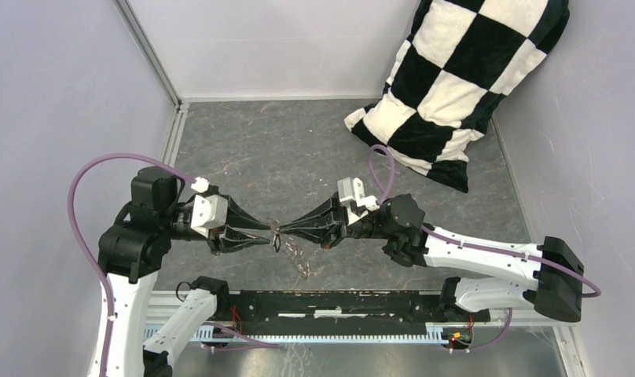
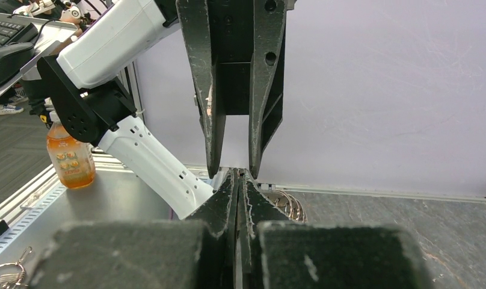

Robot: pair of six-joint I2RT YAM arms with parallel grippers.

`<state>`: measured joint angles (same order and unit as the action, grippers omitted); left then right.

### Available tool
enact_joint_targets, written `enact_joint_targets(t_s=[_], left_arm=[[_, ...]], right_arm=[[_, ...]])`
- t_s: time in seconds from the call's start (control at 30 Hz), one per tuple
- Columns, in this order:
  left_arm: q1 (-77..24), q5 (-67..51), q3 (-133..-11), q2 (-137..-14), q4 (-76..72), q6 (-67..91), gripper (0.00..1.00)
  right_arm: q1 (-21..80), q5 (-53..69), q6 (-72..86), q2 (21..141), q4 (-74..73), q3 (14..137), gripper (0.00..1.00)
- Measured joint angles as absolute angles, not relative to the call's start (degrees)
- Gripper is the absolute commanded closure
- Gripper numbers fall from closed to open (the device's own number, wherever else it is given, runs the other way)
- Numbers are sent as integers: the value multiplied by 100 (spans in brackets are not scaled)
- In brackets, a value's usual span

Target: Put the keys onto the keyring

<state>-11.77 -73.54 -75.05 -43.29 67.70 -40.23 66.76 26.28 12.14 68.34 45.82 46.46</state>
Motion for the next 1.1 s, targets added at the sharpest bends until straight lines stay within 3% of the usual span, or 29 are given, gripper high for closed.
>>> enact_joint_targets(t_s=[0.63, 0.77, 0.93, 1.1], left_arm=[[-1177, -7439, -7116, -4300, 5841, -3369, 65], [-1177, -7579, -7041, -4296, 5804, -3280, 72], [-1177, -7605, -6875, -4209, 5734, -3190, 88], [-1177, -7373, -6779, -4049, 5730, -3194, 98]], right_arm=[[6687, 2698, 1149, 6949, 4517, 4674, 100], [6702, 2698, 1125, 6993, 4480, 4698, 100], [6702, 2694, 1111, 7004, 4449, 4737, 99], [6705, 2661, 1026, 6991, 4228, 4803, 76]])
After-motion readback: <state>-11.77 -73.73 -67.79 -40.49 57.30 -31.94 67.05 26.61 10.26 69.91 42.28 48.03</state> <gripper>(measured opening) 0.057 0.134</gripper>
